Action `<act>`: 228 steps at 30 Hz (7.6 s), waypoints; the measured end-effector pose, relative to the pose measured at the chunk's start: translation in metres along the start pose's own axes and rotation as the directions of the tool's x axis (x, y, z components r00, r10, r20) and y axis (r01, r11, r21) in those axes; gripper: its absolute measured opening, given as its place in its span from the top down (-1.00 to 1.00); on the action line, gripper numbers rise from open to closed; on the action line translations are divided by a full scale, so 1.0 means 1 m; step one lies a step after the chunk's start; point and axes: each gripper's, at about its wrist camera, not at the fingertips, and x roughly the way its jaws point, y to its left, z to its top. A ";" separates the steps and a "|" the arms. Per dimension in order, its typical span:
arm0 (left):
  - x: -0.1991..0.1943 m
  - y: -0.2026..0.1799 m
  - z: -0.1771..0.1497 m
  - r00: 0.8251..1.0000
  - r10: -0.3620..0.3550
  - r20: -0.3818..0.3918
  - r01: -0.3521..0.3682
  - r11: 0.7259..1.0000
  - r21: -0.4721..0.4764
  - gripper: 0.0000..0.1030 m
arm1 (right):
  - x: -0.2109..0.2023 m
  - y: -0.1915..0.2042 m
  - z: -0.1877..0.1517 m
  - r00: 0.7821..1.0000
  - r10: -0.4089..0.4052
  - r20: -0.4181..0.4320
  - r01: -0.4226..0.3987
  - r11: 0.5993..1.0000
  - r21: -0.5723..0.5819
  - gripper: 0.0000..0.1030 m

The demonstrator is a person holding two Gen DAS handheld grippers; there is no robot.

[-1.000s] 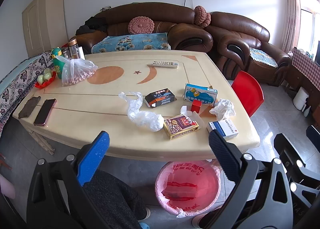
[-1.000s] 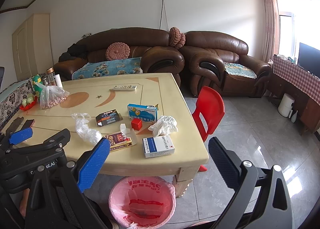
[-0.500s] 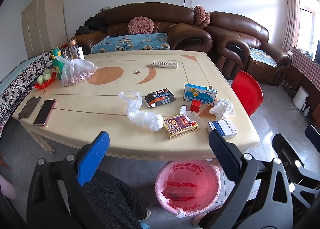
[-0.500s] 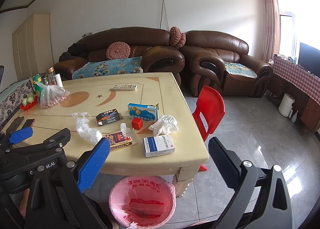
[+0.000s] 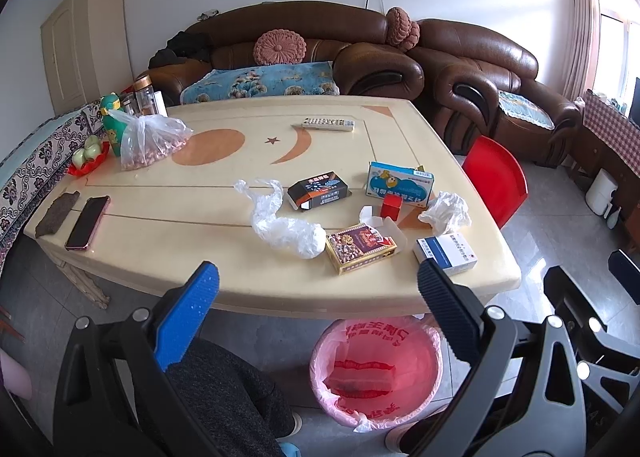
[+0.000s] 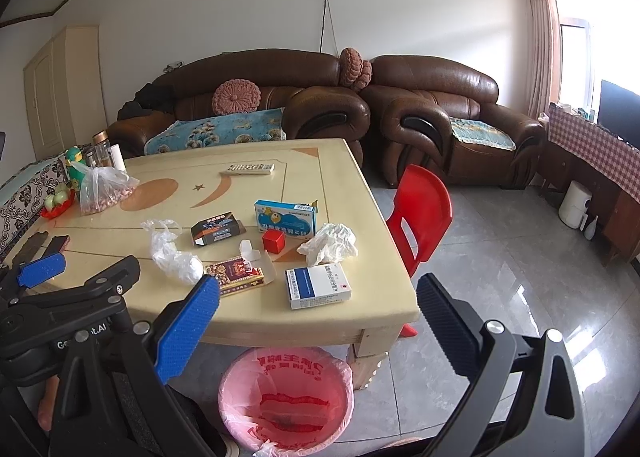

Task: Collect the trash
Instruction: 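Grasp the white-blue medicine box with the right gripper while the left gripper grasps the clear plastic bag, then lift the plastic bag with the left gripper while the right gripper carries the medicine box toward the pink bin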

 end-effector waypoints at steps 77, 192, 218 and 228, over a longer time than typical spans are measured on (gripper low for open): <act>0.305 0.069 0.051 0.876 -0.065 -0.478 -0.056 0.970 -0.235 -0.88 | 0.234 -0.018 -0.061 0.985 0.139 -0.099 -0.133 0.989 0.066 -0.88; 0.016 0.027 -0.027 0.994 -0.072 -0.087 0.081 0.992 0.099 0.21 | -0.038 0.015 -0.028 0.966 0.164 0.201 -0.139 0.981 -0.134 -0.81; 0.107 0.016 -0.086 0.942 -0.060 -0.330 0.106 0.987 0.120 0.20 | 0.068 0.015 -0.088 0.986 0.150 -0.071 -0.157 0.982 -0.102 -0.81; 0.141 0.006 -0.107 0.906 -0.059 -0.420 0.125 0.983 0.132 0.20 | 0.104 0.010 -0.109 0.975 0.142 -0.168 -0.158 0.984 -0.086 -0.81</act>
